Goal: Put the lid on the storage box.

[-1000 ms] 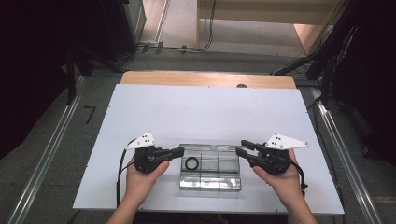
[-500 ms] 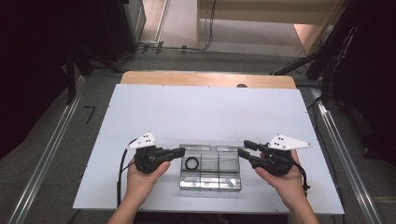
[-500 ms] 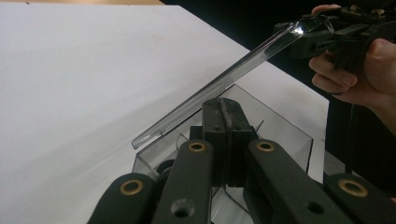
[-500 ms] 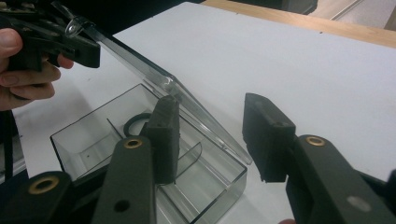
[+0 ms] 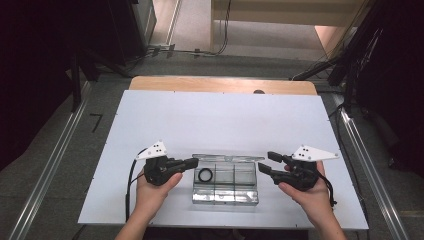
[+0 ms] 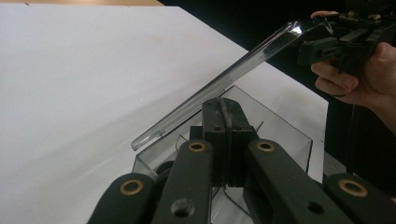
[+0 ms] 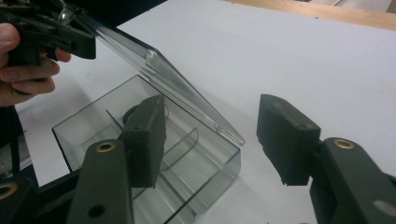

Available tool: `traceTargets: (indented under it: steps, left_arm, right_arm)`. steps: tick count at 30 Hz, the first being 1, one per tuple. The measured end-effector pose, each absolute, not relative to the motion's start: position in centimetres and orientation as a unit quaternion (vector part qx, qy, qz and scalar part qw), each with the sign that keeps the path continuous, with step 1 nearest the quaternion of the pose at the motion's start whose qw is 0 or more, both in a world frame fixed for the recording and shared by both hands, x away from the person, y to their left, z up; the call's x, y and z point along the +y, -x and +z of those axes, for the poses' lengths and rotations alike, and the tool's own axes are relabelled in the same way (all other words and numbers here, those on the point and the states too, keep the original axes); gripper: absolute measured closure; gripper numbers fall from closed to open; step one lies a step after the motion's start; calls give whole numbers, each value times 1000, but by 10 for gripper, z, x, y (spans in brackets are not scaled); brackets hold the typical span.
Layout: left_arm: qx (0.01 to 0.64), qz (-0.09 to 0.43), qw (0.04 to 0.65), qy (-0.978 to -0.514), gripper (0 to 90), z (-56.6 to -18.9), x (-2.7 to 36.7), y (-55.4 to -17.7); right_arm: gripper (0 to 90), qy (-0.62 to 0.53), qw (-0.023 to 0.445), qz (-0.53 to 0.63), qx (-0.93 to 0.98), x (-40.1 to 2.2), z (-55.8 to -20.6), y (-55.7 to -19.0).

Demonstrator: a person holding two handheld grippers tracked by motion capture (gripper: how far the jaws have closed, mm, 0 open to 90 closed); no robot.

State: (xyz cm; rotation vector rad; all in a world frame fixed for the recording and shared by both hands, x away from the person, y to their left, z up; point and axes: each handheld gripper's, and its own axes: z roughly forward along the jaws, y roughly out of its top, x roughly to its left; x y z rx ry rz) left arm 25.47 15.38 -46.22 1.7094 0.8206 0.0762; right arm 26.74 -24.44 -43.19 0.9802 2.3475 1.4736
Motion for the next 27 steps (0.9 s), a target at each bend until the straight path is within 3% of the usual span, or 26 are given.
traceTargets:
  steps: [3, 8, 14, 18, 27]
  left_arm:
    - [351, 33, 583, -732, 900, -462, 154, -255]
    - [351, 33, 583, -732, 900, -462, 154, -255]
    - [348, 33, 582, -735, 900, -462, 154, -255]
    - [347, 33, 582, -735, 900, -462, 154, -254]
    - [341, 31, 581, -738, 900, -463, 152, -254]
  right_arm:
    - [476, -338, 100, 495, 795, -248, -435, -266]
    - [686, -360, 76, 489, 790, -252, -446, -267]
    - [863, -356, 49, 487, 796, -249, -451, -267]
    - [874, -347, 36, 492, 797, -246, -452, -267]
    - [875, -331, 56, 514, 789, -243, -441, -260]
